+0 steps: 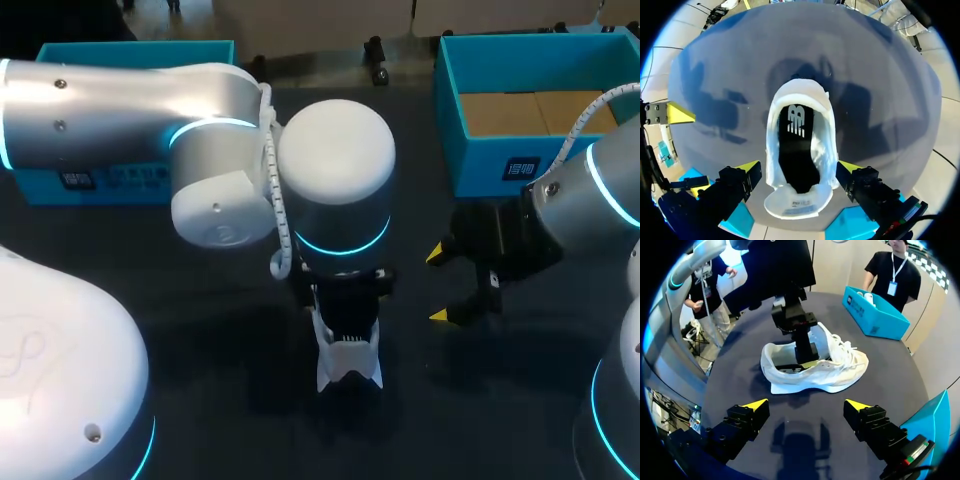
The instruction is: Take the shoe out of the shoebox, open the shoe tongue, remove and reinsert the insole, then place the shoe into the shoebox
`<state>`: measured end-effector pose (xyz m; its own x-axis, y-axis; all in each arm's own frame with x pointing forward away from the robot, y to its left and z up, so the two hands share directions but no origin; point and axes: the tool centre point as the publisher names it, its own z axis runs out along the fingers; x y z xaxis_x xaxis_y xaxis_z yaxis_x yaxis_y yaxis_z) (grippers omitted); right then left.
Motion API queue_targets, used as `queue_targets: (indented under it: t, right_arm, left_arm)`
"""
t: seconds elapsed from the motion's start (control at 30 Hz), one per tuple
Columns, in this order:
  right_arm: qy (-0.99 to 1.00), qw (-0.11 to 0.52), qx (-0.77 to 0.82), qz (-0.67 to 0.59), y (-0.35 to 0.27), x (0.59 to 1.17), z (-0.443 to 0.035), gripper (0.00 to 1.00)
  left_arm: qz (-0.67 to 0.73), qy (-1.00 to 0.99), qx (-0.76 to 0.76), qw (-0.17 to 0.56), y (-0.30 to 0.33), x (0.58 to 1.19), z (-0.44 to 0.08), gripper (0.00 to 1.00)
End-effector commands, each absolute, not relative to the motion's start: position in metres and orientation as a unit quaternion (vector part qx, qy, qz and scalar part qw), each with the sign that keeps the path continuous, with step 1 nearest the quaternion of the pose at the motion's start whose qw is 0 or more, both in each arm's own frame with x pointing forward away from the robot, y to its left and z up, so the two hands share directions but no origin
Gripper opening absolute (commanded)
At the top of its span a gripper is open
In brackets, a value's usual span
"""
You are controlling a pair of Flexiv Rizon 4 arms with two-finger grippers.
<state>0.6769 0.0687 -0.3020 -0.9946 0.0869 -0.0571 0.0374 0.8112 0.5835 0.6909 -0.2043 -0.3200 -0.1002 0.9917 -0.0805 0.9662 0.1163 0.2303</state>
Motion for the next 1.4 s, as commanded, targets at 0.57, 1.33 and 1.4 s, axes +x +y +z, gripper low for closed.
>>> queue_targets:
  t: [0.57, 1.33, 1.4]
  right_arm:
    - [0.951, 0.042, 0.033, 0.306, 0.068, 0.675, -0.302, 1.0]
    - [0.951, 0.042, 0.033, 0.306, 0.068, 0.675, -0.302, 1.0]
    - [0.951, 0.042, 0.033, 0.306, 0.068, 0.675, -0.302, 1.0]
  left_arm:
    - [0.05, 0.736, 0.664, 0.122, -0.187, 0.697, -0.259, 1.0]
    - [0.057, 0.724, 0.676, 0.126, -0.197, 0.739, -0.25, 0.92]
    - [0.056, 0.722, 0.678, 0.122, -0.198, 0.741, -0.256, 0.81]
